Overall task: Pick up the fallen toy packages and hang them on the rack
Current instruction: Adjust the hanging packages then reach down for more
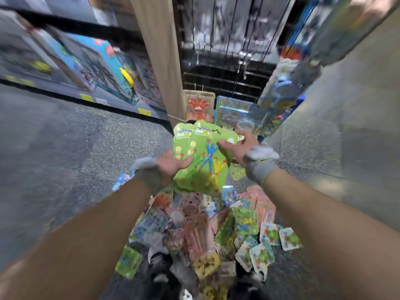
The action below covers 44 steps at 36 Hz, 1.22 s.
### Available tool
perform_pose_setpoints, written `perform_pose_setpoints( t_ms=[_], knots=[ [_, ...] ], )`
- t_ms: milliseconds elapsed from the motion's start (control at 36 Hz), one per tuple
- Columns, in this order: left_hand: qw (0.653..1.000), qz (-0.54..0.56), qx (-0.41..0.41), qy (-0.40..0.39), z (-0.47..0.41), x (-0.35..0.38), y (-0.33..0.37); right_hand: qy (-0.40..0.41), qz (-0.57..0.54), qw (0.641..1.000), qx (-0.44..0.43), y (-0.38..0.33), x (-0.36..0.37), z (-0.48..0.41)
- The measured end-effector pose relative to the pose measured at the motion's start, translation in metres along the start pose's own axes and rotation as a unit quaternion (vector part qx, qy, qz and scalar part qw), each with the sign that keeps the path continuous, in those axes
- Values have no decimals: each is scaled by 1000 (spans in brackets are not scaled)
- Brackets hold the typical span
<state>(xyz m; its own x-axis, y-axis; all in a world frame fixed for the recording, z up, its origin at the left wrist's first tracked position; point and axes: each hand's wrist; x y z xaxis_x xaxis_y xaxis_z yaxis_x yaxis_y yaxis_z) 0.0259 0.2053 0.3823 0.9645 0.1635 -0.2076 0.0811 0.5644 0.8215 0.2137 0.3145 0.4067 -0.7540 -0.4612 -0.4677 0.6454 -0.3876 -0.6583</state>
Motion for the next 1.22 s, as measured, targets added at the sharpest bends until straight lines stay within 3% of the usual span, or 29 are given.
perform_pose_setpoints(
  t_ms=[139, 306, 472, 694, 889, 1000, 1083, 1222],
  knots=[
    [999, 7, -34, -33, 38, -20, 60, 19, -11, 1000, 1, -52, -37, 43],
    [998, -51, -2, -33, 81, -36, 130, 44, 12, 999, -3, -109, -81, 94],
    [997, 48, -26, -55, 120, -43, 168, 64, 49, 996, -28, -146, -112, 131],
    [993, 108, 19, -45, 153, -71, 228, 95, 41, 993, -63, -188, -151, 176],
    [994, 79, 76, -1, 181, -76, 290, 108, 27, 989, -101, -221, -184, 206],
    [991, 81, 99, -30, 191, -74, 320, 104, 25, 986, -131, -238, -201, 222],
    [991, 35, 127, -24, 188, -72, 333, 107, 46, 983, -145, -249, -213, 230],
    [988, -38, 149, -11, 207, -58, 364, 118, -16, 979, -165, -259, -223, 236]
  ],
)
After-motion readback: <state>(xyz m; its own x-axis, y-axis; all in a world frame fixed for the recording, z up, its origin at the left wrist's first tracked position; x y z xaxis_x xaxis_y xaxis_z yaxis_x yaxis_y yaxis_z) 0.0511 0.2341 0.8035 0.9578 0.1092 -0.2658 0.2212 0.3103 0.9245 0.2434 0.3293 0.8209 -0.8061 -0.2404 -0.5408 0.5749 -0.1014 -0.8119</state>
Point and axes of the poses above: each hand's wrist, its own z-axis away from the middle knuckle, its own x-axis out of the palm, y = z × x, and after that the axes turned 6 degrees about x, right-handed
